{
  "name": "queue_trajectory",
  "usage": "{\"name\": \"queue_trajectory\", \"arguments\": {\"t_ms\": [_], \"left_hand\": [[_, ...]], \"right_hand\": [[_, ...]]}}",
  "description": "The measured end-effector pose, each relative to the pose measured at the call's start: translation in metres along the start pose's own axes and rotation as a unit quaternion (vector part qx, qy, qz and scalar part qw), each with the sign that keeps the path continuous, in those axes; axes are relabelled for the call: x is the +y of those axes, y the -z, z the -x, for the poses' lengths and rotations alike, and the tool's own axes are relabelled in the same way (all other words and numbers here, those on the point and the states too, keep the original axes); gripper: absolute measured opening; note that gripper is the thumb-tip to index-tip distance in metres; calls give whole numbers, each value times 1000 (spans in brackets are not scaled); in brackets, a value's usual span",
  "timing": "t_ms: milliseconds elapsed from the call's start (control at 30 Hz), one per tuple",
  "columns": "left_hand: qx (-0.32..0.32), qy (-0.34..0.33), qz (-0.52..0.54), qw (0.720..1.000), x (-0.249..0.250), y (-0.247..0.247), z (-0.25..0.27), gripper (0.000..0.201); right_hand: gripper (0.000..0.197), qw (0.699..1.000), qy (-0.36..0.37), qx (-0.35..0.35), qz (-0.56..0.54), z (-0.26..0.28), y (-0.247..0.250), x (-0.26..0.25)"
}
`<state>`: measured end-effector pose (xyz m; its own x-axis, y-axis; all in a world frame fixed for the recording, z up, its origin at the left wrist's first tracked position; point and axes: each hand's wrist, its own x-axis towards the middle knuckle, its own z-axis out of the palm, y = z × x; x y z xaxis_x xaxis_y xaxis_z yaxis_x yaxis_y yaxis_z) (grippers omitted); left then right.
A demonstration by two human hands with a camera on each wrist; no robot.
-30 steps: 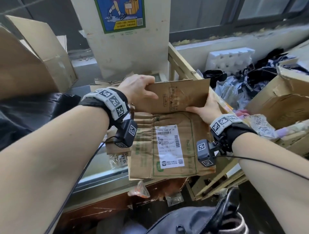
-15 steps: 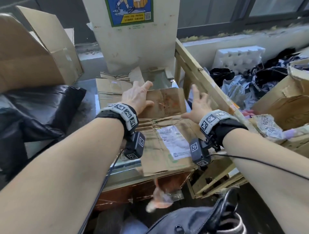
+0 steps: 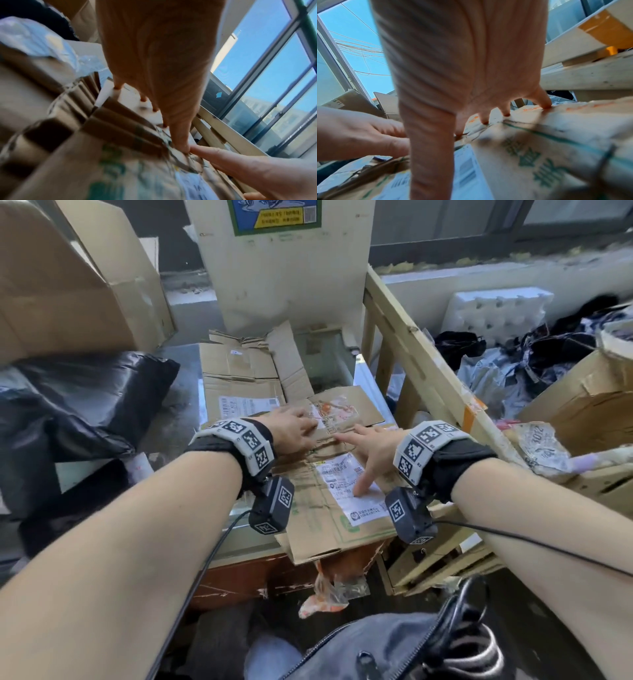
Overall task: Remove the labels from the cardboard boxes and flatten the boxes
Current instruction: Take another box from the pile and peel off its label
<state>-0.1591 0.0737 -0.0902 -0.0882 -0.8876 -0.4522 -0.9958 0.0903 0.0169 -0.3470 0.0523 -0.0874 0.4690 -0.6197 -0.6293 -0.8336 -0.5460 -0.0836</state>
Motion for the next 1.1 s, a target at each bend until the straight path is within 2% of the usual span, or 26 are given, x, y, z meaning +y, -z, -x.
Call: {"name": "queue_trajectory", "arguments": {"t_ms": [100,267,467,633,700,800,867,900,1000,1100], "left_hand": [[-42,35,30,998,6,-19,8,88],[-32,58,54,996,20,-44,18,104],[-37,77,66,994,24,-73,20,141],[-17,92,47,995,26,-84,21,144],[-26,93,65,993,26,-84,23,144],[-28,98,85,991,28,-83,24,143],[-17,105,94,990,33,-83,27,143],[-7,107,96,989,35,-83,29,143],[17,103,118,988,40,-85,34,140],[50,94,148,983,44,-84,41,134]], "right_hand": [[120,1000,-8,14,14,2,-12,0],[123,999,-12,26,-18,2,-36,-1],[127,996,-5,63,-57,-1,-60,4],[128,986,-4,122,-113,2,-74,11],[130,980,-28,140,-142,4,-76,20],[131,947,-142,159,-242,16,-76,40],[132,915,-211,128,-319,26,-76,51],[127,904,-229,115,-343,32,-76,54],[93,896,-236,90,-365,46,-71,58],[90,893,-228,86,-378,59,-64,64]]}}
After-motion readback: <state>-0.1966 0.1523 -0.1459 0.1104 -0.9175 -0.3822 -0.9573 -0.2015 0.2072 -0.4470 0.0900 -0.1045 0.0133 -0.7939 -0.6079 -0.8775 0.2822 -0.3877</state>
